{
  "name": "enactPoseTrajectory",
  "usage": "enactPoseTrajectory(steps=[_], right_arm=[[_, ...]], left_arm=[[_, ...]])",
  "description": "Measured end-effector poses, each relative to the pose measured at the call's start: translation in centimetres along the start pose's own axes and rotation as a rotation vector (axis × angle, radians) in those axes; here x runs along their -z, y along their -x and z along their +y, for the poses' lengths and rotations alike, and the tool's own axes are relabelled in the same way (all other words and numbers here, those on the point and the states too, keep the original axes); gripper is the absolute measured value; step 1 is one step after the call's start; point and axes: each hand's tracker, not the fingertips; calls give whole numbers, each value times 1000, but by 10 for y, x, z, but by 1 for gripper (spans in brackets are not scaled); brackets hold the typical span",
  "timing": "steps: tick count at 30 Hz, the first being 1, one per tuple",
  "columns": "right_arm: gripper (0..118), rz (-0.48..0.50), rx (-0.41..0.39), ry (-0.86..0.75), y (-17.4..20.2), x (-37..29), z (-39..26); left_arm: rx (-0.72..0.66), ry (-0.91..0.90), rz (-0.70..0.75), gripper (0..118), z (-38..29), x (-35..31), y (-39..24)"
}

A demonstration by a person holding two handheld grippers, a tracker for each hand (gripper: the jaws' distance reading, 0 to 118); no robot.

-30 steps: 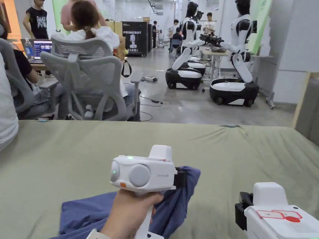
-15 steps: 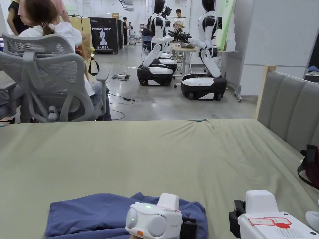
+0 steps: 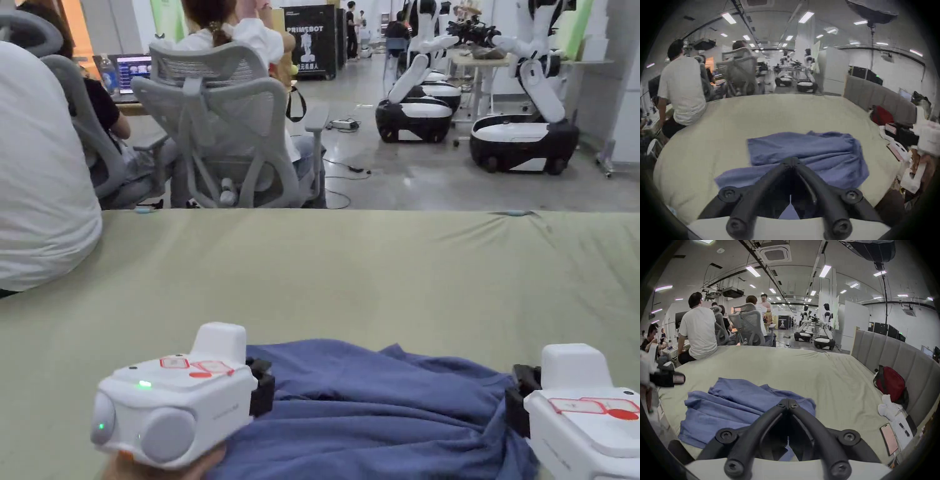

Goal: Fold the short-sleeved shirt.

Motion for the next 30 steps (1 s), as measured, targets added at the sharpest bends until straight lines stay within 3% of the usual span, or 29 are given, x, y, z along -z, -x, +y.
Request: enactPoseTrajectory(steps=[6,9,10,11,12,13,15,16,17,19,22,23,24,30], right_arm=[[0,31,-9,22,14,7,-6],[0,36,-15,34,16,13,-8],[0,35,-20,39,16,16,-8],[0,31,-24,45,15,18,-9],[0,27,-25,50,14,21,-9],[0,22,-23,54,13,23,-9],[0,16,-22,60,9,27,-10],[0,8,-24,64,8,29,-10],[0,2,-26,68,6,31,-11],[0,-6,-28,79,2,34,-12],[0,-24,-27,91,-9,38,-13],[0,-28,-29,94,-13,40,-12],[0,-41,-36,101,-18,44,-10],[0,-66,-55,132,-57,82,12]], left_arm=[[-159,349,94,0,14,61,127],[-108,430,195,0,-2,83,140],[-138,445,184,12,-6,93,146],[-170,450,171,58,-9,101,150],[-170,446,182,89,-13,100,144],[-160,466,195,99,-18,108,143],[-125,509,198,98,-28,124,138],[-136,517,190,92,-32,126,139],[-166,523,186,79,-38,132,139],[-232,555,194,69,-53,145,138],[-199,548,186,58,-50,134,129],[-178,554,171,34,-45,128,125],[-109,556,186,0,-38,124,129],[-162,423,99,0,-8,85,130]])
